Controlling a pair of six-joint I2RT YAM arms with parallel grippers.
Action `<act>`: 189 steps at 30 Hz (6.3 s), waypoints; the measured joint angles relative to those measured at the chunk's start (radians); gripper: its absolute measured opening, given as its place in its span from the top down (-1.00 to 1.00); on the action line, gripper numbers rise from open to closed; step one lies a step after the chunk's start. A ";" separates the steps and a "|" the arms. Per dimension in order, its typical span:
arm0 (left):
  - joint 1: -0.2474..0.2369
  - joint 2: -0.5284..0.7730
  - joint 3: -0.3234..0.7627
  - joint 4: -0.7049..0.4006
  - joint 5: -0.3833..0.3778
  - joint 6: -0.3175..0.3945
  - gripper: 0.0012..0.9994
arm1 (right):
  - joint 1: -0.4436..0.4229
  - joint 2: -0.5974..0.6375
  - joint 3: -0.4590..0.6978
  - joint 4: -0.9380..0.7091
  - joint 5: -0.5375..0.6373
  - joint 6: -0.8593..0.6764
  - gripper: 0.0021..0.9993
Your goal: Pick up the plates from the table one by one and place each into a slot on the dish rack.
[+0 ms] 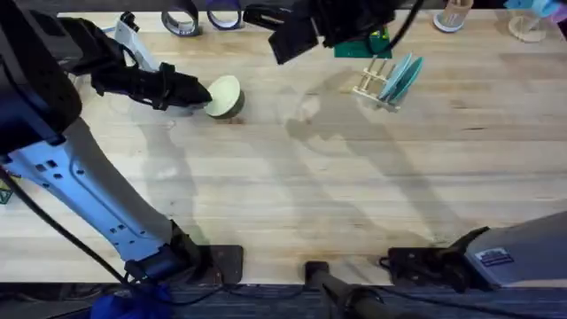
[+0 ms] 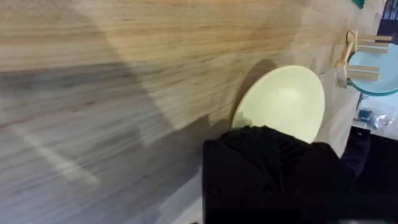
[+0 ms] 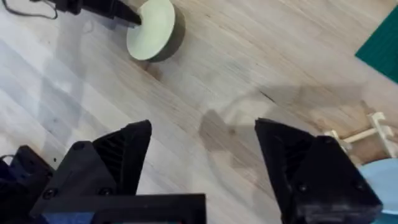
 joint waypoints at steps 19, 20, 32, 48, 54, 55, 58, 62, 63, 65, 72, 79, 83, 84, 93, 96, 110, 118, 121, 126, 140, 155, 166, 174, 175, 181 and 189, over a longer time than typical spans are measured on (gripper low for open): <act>-0.001 0.000 0.000 0.019 0.005 0.000 0.92 | 0.007 0.216 0.000 0.215 -0.061 0.287 -0.99; -0.001 0.000 0.000 0.019 0.005 0.000 0.92 | 0.010 0.225 0.000 0.224 -0.064 0.299 -0.99; -0.001 0.000 0.000 0.023 0.006 0.000 0.92 | 0.078 0.312 0.000 0.338 -0.080 0.412 -0.99; -0.001 0.000 0.000 0.023 0.006 0.000 0.92 | 0.126 0.436 0.000 0.486 -0.083 0.643 -0.99; -0.001 0.000 0.000 0.023 0.006 0.000 0.92 | 0.134 0.470 0.000 0.518 -0.083 0.724 -0.99; -0.001 0.000 0.000 0.023 0.006 0.000 0.92 | 0.135 0.475 0.000 0.523 -0.083 0.735 -0.99; -0.001 0.000 0.000 0.024 0.006 0.000 0.92 | 0.140 0.487 0.000 0.549 -0.083 0.771 -0.99; -0.001 0.000 0.000 0.024 0.006 0.000 0.92 | 0.146 0.503 0.000 0.600 -0.083 0.822 -0.99; -0.001 0.000 0.000 0.024 0.006 0.000 0.92 | 0.148 0.508 0.000 0.607 -0.083 0.834 -0.99; -0.001 0.000 0.000 0.024 0.006 0.000 0.92 | 0.151 0.520 0.000 0.611 -0.083 0.858 -0.99; -0.001 0.000 0.000 0.024 0.006 0.000 0.92 | 0.151 0.532 0.005 0.627 -0.083 0.894 -0.99; -0.001 0.000 0.000 0.026 0.006 0.000 0.92 | 0.152 0.536 0.005 0.635 -0.083 0.904 -0.77; -0.001 0.000 0.000 0.026 0.006 0.000 0.92 | 0.152 0.546 0.005 0.635 -0.082 0.905 -0.46; -0.001 0.000 0.000 0.026 0.006 0.000 0.92 | 0.152 0.547 0.005 0.634 -0.083 0.906 -0.37; -0.001 0.000 0.000 0.026 0.006 0.000 0.92 | 0.152 0.549 0.005 0.635 -0.083 0.906 0.03; -0.001 0.000 0.000 0.027 0.007 0.000 0.92 | 0.154 0.549 0.005 0.637 -0.083 0.910 0.62; -0.001 0.000 0.002 0.037 0.006 0.001 0.92 | 0.156 0.548 0.012 0.643 -0.105 0.912 0.94; 0.002 0.001 0.013 -0.010 -0.004 0.024 0.92 | 0.152 0.548 0.012 0.637 -0.174 0.869 0.94; 0.004 0.015 0.051 -0.099 -0.027 0.062 0.92 | 0.152 0.548 0.012 0.635 -0.195 0.835 0.94; 0.002 0.039 0.138 -0.264 -0.070 0.131 0.92 | 0.156 0.548 0.012 0.634 -0.221 0.766 0.94; -0.004 -0.175 0.378 -0.446 -0.095 0.193 0.92 | 0.149 0.449 0.012 0.451 -0.157 0.533 0.94; -0.004 -0.632 0.381 -0.526 -0.205 0.184 0.92 | 0.133 0.210 0.012 0.234 0.053 0.297 0.94; -0.004 -0.857 0.381 -0.531 -0.345 0.111 0.92 | 0.133 0.010 0.012 0.045 0.243 0.228 0.94; -0.004 -0.879 0.382 -0.532 -0.364 0.101 0.11 | 0.133 -0.120 0.012 -0.074 0.409 0.262 0.94; -0.004 -0.879 0.382 -0.532 -0.366 0.101 -0.21 | 0.133 -0.136 0.012 -0.083 0.436 0.279 0.94; -0.004 -0.879 0.382 -0.527 -0.373 0.093 -0.99 | 0.133 -0.195 0.012 -0.092 0.580 0.402 0.94; -0.004 -0.879 0.382 -0.525 -0.376 0.093 -0.99 | 0.087 -0.199 0.012 -0.173 0.637 0.670 0.94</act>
